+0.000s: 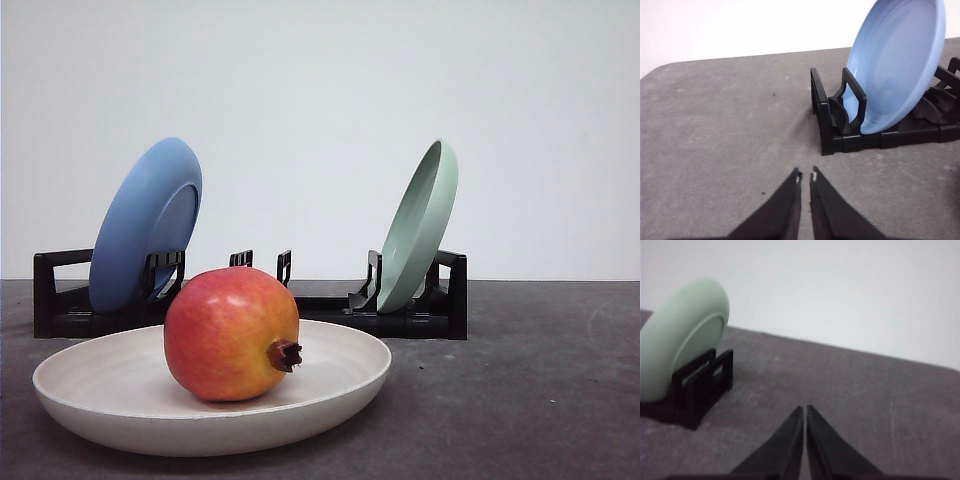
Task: Place pomegranate in white plate
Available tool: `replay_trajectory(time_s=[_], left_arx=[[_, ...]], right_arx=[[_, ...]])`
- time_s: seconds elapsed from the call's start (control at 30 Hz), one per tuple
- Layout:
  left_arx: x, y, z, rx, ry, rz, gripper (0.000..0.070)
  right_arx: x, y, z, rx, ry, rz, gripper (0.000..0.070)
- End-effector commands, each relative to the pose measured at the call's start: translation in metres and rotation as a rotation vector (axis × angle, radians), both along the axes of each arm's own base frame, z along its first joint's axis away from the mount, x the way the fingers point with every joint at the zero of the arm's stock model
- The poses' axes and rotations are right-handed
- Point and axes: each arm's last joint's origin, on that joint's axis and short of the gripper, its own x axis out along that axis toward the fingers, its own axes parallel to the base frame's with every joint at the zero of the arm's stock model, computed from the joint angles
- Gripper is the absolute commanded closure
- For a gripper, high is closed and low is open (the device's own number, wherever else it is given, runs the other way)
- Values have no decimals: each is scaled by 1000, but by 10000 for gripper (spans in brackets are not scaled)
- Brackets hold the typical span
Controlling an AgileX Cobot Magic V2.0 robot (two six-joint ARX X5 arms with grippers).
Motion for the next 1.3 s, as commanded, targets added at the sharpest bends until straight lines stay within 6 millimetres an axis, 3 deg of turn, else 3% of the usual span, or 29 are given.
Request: replay_trajectory(time_s=[0.0,0.23,1.27], left_arx=[[0,0,-4,-8,13,2,672],[0,0,-4,-8,13,2,672],[0,0,-4,-8,13,3,672]], right_arx=[[0,0,-3,-21,17,-5,698],[-5,0,-19,-51,164,2,698],[-5,0,-17,-45,146,7,698]])
